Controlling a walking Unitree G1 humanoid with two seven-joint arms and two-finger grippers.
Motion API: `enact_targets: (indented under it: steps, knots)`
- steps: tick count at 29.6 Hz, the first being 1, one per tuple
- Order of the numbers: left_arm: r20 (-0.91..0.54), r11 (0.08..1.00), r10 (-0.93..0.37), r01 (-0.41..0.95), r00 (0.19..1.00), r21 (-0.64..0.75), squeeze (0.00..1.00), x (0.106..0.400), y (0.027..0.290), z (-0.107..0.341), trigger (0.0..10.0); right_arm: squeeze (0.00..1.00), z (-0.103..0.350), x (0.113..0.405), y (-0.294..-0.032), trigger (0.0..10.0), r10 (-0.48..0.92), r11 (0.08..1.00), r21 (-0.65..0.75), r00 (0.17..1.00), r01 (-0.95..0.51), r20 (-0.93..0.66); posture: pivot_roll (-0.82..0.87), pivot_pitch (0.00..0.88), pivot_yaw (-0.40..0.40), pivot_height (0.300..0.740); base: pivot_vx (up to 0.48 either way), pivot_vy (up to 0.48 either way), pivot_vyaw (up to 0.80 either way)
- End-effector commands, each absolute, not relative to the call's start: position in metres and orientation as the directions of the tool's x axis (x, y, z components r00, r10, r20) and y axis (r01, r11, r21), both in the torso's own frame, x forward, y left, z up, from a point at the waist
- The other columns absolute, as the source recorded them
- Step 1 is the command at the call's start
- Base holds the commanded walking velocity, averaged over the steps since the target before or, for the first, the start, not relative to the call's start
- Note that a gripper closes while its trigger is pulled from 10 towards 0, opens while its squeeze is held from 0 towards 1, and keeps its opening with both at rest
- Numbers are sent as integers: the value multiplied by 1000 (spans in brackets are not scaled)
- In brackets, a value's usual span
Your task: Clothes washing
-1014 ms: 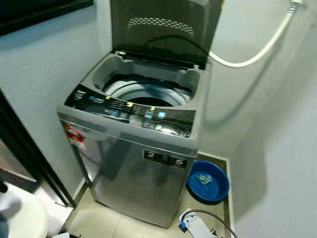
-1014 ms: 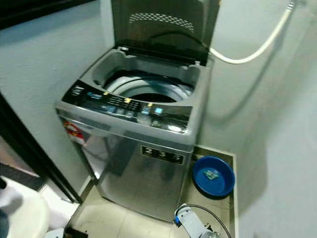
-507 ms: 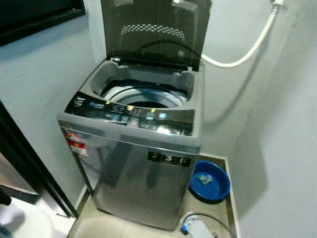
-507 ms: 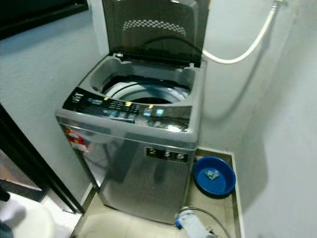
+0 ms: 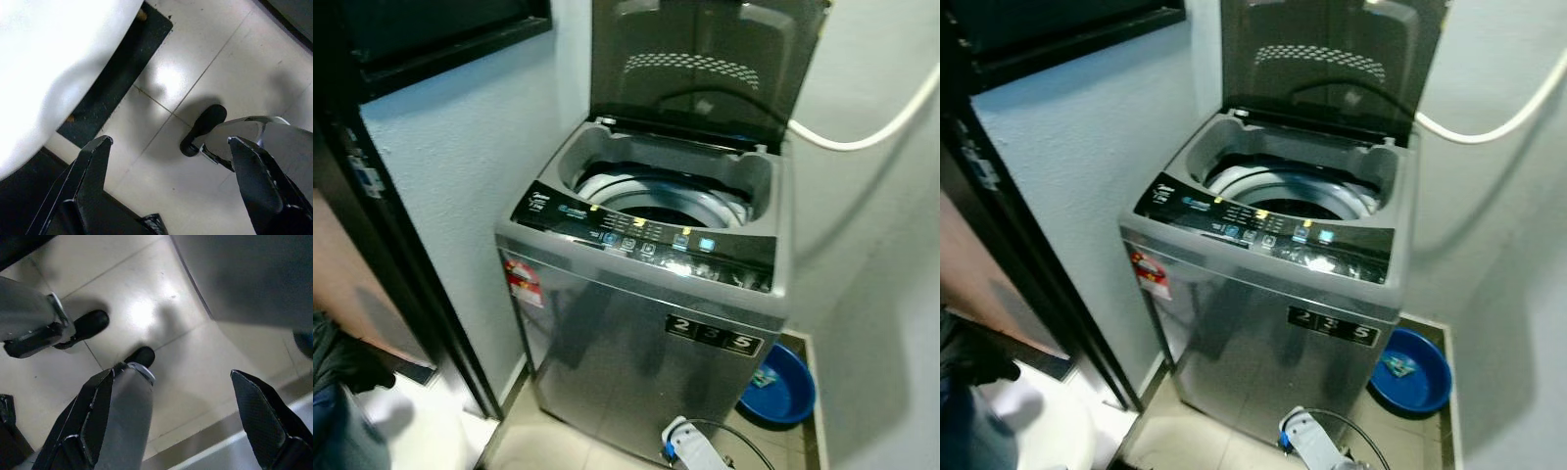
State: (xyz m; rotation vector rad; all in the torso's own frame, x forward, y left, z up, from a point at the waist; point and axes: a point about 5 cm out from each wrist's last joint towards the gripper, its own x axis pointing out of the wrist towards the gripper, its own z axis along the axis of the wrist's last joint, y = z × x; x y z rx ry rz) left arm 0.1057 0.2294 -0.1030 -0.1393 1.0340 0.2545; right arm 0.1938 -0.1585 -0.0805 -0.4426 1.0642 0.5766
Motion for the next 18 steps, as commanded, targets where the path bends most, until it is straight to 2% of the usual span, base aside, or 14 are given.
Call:
enact_targets:
  steps: [1, 8, 18]
  knots:
    - [-877, 962, 137, -272, 461, 7, 0, 99, 229, -105, 10000, 0, -80, 195, -155, 10000, 254, 766, -40, 359, -642, -898, 161, 0, -29, 740, 0, 0, 794]
    - [-882, 962, 134, -275, 452, 5, 0, 95, 227, -107, 10000, 0, -78, 193, -150, 10000, 355, 674, 55, 258, -736, -898, 161, 0, -30, 740, 0, 0, 795]
    - [-887, 964, 128, -267, 444, 6, 0, 93, 224, -108, 10000, 0, -74, 197, -150, 10000, 391, 623, 71, 231, -779, -891, 157, 0, -33, 740, 0, 0, 794]
